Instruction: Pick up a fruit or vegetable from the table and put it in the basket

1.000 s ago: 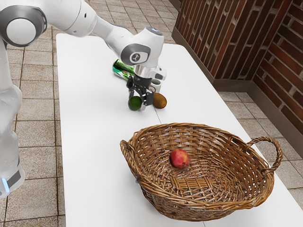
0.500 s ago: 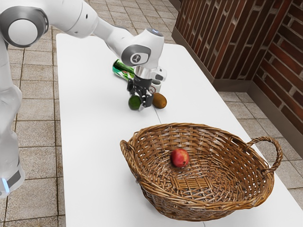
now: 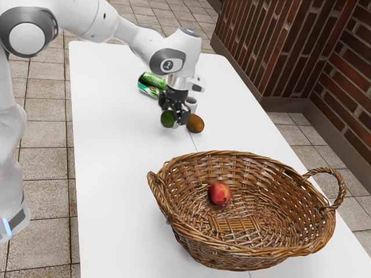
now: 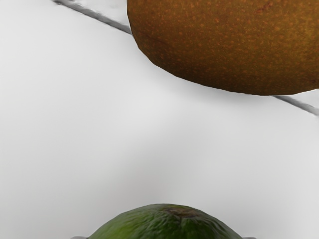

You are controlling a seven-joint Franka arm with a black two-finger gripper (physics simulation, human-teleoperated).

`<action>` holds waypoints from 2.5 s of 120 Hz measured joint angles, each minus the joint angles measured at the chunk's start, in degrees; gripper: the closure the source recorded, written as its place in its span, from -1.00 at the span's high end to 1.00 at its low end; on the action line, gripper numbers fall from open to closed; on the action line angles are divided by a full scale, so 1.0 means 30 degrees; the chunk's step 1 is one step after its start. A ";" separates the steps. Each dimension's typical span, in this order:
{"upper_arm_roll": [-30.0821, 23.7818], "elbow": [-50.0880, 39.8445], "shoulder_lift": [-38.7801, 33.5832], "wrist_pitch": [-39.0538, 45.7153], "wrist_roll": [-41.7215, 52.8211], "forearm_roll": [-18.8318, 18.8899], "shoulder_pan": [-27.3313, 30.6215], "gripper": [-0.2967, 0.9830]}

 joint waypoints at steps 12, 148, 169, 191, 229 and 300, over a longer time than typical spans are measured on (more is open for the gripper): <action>-0.0182 0.0339 -0.0647 -0.0412 0.0010 -0.0015 -0.0148 -0.02; -0.1123 0.5815 0.1428 0.0608 -0.1522 -0.2374 -1.2253 -0.01; -0.1154 0.6323 0.2747 0.1438 -0.1666 -0.3529 -1.2338 0.35; -0.1125 0.6796 0.1349 0.2020 -0.1731 -0.2422 -1.2735 0.48; 0.5520 1.1276 -0.4406 -0.7457 0.3387 0.7222 -1.1689 0.53; 1.9374 0.7619 -0.3254 -0.3684 1.8734 0.7122 -2.4085 0.54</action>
